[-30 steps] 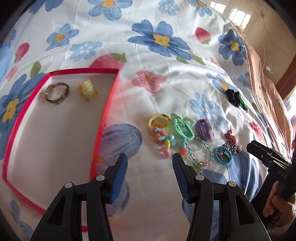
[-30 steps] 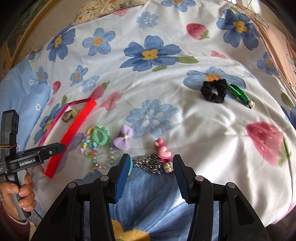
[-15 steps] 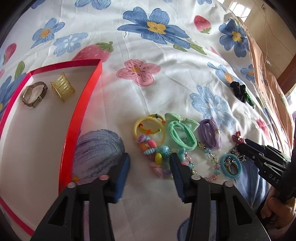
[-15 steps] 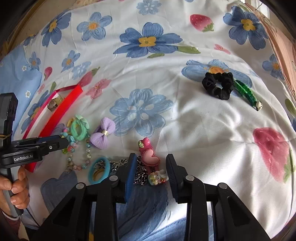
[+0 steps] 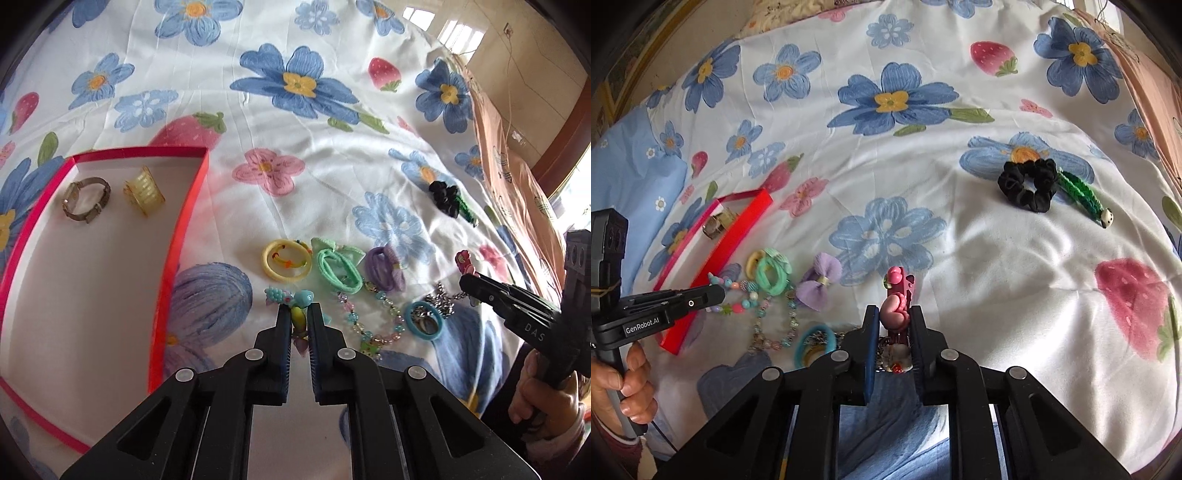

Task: Organize jewelry
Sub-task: 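Grasp the beaded bracelet with the left tool while the right tool grasps the pink clip, then carry both items into the red box and open both tools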

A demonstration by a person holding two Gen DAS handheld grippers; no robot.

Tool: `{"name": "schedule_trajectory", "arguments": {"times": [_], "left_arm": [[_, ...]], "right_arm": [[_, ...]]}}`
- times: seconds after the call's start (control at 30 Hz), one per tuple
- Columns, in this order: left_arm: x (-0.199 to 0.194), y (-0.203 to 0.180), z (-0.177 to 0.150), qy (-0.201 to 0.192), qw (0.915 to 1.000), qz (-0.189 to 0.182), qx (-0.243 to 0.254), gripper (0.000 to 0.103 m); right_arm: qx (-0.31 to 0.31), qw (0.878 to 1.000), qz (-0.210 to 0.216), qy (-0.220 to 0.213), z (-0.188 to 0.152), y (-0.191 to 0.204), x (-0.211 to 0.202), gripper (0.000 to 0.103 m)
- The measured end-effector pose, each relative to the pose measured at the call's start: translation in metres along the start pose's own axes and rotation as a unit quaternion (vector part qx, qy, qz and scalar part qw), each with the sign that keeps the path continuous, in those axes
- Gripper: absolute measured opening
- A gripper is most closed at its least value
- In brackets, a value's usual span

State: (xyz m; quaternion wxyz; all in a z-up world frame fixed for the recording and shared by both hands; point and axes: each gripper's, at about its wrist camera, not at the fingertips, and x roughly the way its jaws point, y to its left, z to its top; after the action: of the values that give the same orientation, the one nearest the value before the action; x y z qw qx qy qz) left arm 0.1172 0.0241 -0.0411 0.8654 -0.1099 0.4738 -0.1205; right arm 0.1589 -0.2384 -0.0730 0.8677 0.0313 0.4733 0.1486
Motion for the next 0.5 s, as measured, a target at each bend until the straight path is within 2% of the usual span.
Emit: {"name": "schedule_trajectory", "arguments": {"times": [0.27, 0.5], "left_arm": [[-0.059, 0.004, -0.007, -0.045, 0.9989, -0.012, 0.005, 0.007], [-0.092, 0.026, -0.014, -0.066, 0.9977, -0.01, -0.014, 0.007]], "right_arm": [[-0.015, 0.999, 0.039, -0.011, 0.009, 0.031, -0.01, 0.016], [-0.04, 0.997, 0.068, -0.012, 0.015, 0.066, -0.008, 0.016]]}}
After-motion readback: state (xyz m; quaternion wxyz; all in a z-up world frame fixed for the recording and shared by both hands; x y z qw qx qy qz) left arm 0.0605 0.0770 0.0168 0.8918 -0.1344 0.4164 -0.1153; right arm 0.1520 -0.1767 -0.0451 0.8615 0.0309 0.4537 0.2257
